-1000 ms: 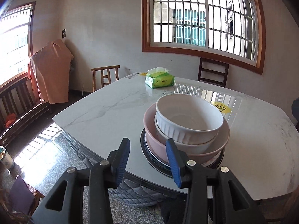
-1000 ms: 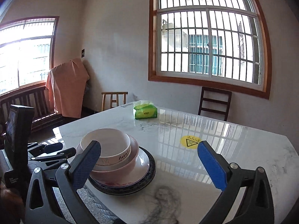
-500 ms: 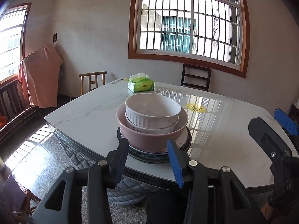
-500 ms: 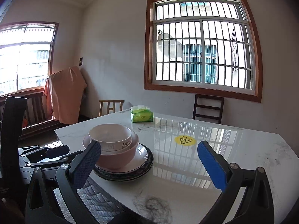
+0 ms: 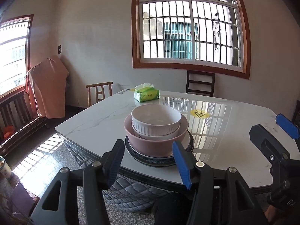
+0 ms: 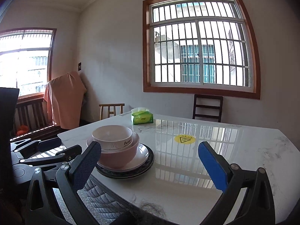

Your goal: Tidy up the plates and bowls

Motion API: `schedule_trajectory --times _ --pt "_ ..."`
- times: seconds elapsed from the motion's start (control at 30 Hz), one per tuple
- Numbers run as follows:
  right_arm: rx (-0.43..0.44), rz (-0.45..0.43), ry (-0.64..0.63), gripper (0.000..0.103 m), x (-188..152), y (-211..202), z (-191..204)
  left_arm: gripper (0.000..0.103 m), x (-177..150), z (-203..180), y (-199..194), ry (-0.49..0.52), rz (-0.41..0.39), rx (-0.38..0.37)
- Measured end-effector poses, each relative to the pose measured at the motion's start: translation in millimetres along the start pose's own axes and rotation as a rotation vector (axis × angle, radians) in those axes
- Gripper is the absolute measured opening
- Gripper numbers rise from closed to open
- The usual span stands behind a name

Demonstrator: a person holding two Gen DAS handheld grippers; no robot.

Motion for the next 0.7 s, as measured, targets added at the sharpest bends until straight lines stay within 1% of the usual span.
schedule_trajectory --times 0.03,0.1,0.23,0.33,0.37,0.43,0.57,0.7 --pt "-0.001 0.0 0.001 0.103 0 0 0 0.059 1 0 -1 0.004 0.0 0.001" --pt "-0.002 -0.006 0.006 0.103 -1 -3 -2 0.062 0 -2 -2 0.015 -0.011 0.01" --pt "0.0 -0.011 0.02 0.103 -2 -5 -6 0.065 1 -4 -7 0.02 -0.029 -0.01" --pt "0.0 -0.017 0.023 0.103 -3 -6 -7 0.071 4 -3 -10 0.011 -0.017 -0.03" --pt "-0.001 -0.02 0.024 0.103 -3 -7 -8 0.072 4 -3 -10 0.006 -0.01 -0.036" --pt "0.001 -0.022 0.026 0.103 -3 -7 -9 0.076 5 -2 -10 -0.005 0.004 -0.034" --pt "0.001 -0.028 0.027 0.103 -1 -7 -9 0.076 5 1 -8 -0.018 0.01 -0.004" --pt "0.007 -0.026 0.035 0.103 -1 -7 -10 0.076 7 6 -8 -0.042 0.015 0.008"
Point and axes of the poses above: each gripper's, at about its wrist camera, not at the fingertips, and y roughly the way its jaws point, z to its left, x to its top, the point moved 1 cm from there along y, roughly the way its jaws point, and after that the axes turned 14 degrees about -y, right-handed, at the moved point
